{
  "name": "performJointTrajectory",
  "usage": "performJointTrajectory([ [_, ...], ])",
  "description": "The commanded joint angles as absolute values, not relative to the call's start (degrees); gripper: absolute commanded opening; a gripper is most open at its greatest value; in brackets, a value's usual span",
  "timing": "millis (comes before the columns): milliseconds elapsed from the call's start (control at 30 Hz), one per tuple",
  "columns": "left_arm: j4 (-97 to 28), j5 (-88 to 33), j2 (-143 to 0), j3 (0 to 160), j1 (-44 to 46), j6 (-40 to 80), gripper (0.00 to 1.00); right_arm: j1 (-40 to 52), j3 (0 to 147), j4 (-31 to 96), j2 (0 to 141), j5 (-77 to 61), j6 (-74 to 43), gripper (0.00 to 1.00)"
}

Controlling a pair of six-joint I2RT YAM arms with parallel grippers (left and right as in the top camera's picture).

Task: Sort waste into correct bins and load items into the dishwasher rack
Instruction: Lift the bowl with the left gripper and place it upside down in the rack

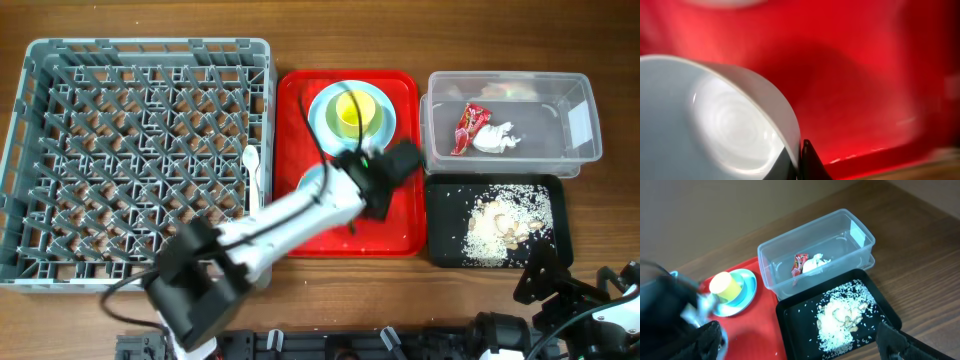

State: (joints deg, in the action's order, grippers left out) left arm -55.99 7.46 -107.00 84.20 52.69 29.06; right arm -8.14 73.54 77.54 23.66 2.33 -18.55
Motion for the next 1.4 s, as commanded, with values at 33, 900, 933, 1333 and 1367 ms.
performJointTrajectory([
  [33,-56.8,-13.7,-99.4,101.8,40.9,17.5,0.04,-8.3,73.5,77.5,23.3,1.6,-18.2,1.0],
  [900,-33.1,-90.4,-132.6,107.6,-8.9,29.7,0.04,-8.3,73.5,77.5,23.3,1.6,-18.2,1.0],
  [933,-33.8,-90.4,-133.1,107.6,-9.0,29.6,0.04,-8.3,73.5,77.5,23.3,1.6,-18.2,1.0],
  [1333,-34.2,-88.5,-133.3,107.6,-9.9,26.1,0.04,-8.3,73.5,77.5,23.3,1.6,-18.2,1.0],
  [1367,-34.2,-87.8,-133.3,107.6,-9.9,26.1,0.04,-8.3,73.5,77.5,23.3,1.6,-18.2,1.0],
])
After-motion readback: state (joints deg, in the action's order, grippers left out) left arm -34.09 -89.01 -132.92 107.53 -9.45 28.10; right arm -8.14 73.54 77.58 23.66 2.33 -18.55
